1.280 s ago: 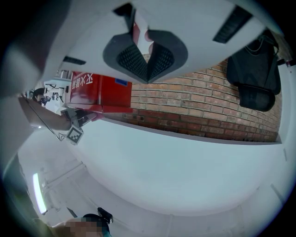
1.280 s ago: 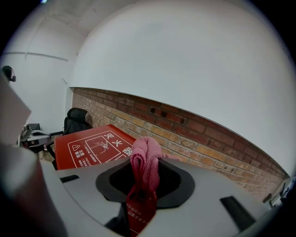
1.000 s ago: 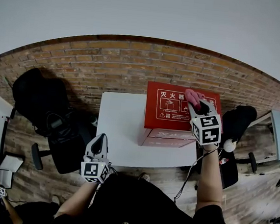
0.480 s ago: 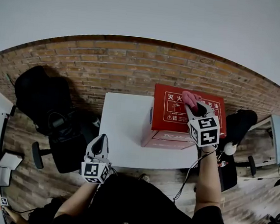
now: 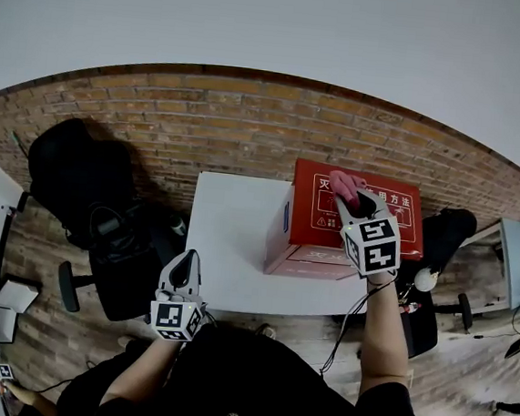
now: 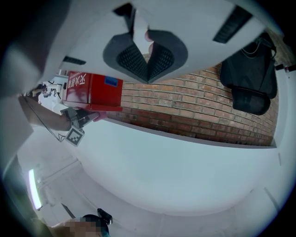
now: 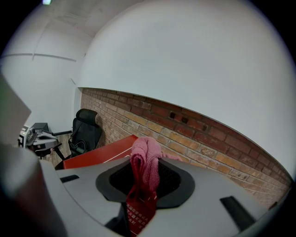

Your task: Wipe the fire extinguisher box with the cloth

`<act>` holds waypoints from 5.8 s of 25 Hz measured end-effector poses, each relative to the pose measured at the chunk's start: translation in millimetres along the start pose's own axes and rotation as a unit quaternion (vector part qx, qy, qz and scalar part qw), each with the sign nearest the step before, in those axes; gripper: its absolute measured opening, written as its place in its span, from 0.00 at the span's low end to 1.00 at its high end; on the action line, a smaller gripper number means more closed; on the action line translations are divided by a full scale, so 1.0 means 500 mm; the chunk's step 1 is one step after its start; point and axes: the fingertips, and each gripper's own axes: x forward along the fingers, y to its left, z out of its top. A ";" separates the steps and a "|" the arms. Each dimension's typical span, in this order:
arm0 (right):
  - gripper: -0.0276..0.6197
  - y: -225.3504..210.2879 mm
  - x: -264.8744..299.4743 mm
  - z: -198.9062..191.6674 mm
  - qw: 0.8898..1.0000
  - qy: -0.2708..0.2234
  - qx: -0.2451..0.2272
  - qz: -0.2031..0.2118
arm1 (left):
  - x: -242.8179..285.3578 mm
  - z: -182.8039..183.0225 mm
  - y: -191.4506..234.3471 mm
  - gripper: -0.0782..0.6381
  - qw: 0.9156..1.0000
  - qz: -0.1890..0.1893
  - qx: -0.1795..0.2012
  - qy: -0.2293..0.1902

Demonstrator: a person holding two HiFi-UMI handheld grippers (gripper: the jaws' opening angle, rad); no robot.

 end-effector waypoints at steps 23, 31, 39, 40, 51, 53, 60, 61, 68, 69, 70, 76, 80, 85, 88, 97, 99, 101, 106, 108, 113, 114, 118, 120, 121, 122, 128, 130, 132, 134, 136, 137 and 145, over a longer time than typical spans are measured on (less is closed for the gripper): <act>0.22 0.136 0.049 0.077 0.999 -0.005 -0.027 0.033 | -0.007 0.002 0.072 0.14 1.000 0.004 -0.014 -0.002; 0.22 0.166 0.061 0.095 0.999 -0.006 -0.026 0.035 | -0.003 0.001 0.101 0.14 1.000 -0.002 -0.017 -0.002; 0.22 0.143 0.090 0.106 1.000 0.004 -0.010 0.013 | 0.006 0.002 0.149 0.14 1.000 -0.015 -0.022 0.000; 0.22 0.139 0.095 0.109 1.000 0.006 -0.007 0.011 | 0.006 0.002 0.156 0.14 1.000 -0.016 -0.023 0.001; 0.22 0.102 0.156 0.139 1.000 0.017 0.003 -0.020 | 0.016 0.009 0.197 0.14 0.999 -0.035 -0.036 0.005; 0.22 0.093 0.156 0.137 1.000 0.015 0.002 -0.019 | 0.019 0.011 0.185 0.14 0.999 -0.037 -0.030 0.002; 0.22 0.059 0.147 0.121 1.000 0.008 0.012 0.003 | 0.019 -0.005 0.125 0.14 0.999 -0.033 -0.024 0.009; 0.22 0.054 0.144 0.120 1.000 0.008 0.012 0.006 | 0.020 -0.005 0.112 0.14 0.999 -0.033 -0.025 0.010; 0.22 0.027 0.126 0.097 1.000 0.009 -0.003 0.023 | 0.024 -0.005 0.038 0.14 0.999 -0.023 -0.024 0.006; 0.22 0.023 0.124 0.094 1.000 0.010 -0.005 0.026 | 0.025 -0.004 0.029 0.14 1.000 -0.021 -0.023 0.004; 0.22 0.018 0.123 0.091 1.000 0.010 -0.007 0.028 | 0.026 -0.003 0.020 0.14 1.000 -0.019 -0.022 0.003; 0.22 -0.005 0.110 0.075 0.999 0.011 -0.021 0.035 | 0.023 -0.009 -0.012 0.14 1.000 -0.002 -0.024 0.002; 0.22 -0.023 0.104 0.064 0.999 0.008 -0.026 0.038 | 0.019 -0.016 -0.035 0.14 1.000 0.004 -0.017 0.007; 0.22 -0.045 0.095 0.050 0.999 0.005 -0.023 0.045 | 0.022 -0.014 -0.068 0.14 1.000 0.002 -0.010 0.009; 0.22 -0.056 0.090 0.042 0.999 0.002 -0.022 0.048 | 0.024 -0.019 -0.085 0.14 1.000 0.001 -0.007 0.013; 0.22 -0.095 0.078 0.020 0.998 -0.006 -0.011 0.054 | 0.036 -0.016 -0.123 0.14 1.000 0.004 0.009 0.020; 0.22 -0.103 0.074 0.015 0.998 -0.006 -0.010 0.054 | 0.040 -0.015 -0.131 0.14 1.000 0.003 0.012 0.020; 0.22 -0.112 0.072 0.011 0.998 -0.006 -0.011 0.054 | 0.046 -0.014 -0.141 0.14 1.000 0.000 0.015 0.021; 0.22 -0.135 0.062 -0.008 0.998 -0.003 -0.016 0.052 | 0.060 -0.015 -0.164 0.14 1.000 -0.003 0.022 0.022; 0.22 -0.145 0.057 -0.013 0.998 -0.001 -0.016 0.054 | 0.066 -0.013 -0.173 0.14 1.000 -0.003 0.023 0.021; 0.22 -0.177 0.046 -0.030 0.998 0.003 -0.016 0.057 | 0.082 -0.019 -0.202 0.14 0.999 -0.004 0.023 0.022; 0.22 -0.184 0.043 -0.035 0.998 0.004 -0.016 0.057 | 0.085 -0.020 -0.208 0.14 0.999 -0.005 0.023 0.022; 0.22 -0.212 0.031 -0.052 0.998 0.009 -0.015 0.057 | 0.097 -0.025 -0.231 0.14 0.999 -0.007 0.022 0.022; 0.22 -0.225 0.026 -0.061 0.998 0.011 -0.017 0.058 | 0.104 -0.029 -0.243 0.14 1.000 -0.008 0.021 0.022; 0.22 -0.230 0.024 -0.064 0.998 0.012 -0.018 0.058 | 0.107 -0.031 -0.250 0.14 1.000 -0.008 0.020 0.022; 0.22 -0.236 0.021 -0.068 0.998 0.012 -0.019 0.059 | 0.110 -0.033 -0.258 0.14 1.000 -0.009 0.020 0.022; 0.22 -0.266 0.009 -0.085 0.998 0.014 -0.017 0.061 | 0.127 -0.043 -0.298 0.14 1.000 -0.014 0.016 0.021; 0.22 -0.279 0.006 -0.093 0.998 0.015 -0.014 0.061 | 0.133 -0.047 -0.308 0.14 1.000 -0.015 0.016 0.022; 0.22 -0.291 0.001 -0.101 0.998 0.016 -0.011 0.060 | 0.137 -0.052 -0.316 0.14 1.000 -0.014 0.014 0.023; 0.22 -0.303 -0.003 -0.109 0.998 0.017 -0.010 0.058 | 0.142 -0.057 -0.323 0.14 1.000 -0.014 0.012 0.023; 0.22 -0.314 -0.006 -0.117 0.998 0.018 -0.011 0.056 | 0.147 -0.063 -0.331 0.14 1.000 -0.014 0.011 0.023; 0.22 -0.320 -0.007 -0.121 0.998 0.019 -0.012 0.055 | 0.150 -0.066 -0.334 0.14 1.000 -0.014 0.010 0.023; 0.22 -0.370 -0.024 -0.153 0.999 0.018 -0.002 0.049 | 0.170 -0.077 -0.364 0.14 1.000 -0.016 0.009 0.023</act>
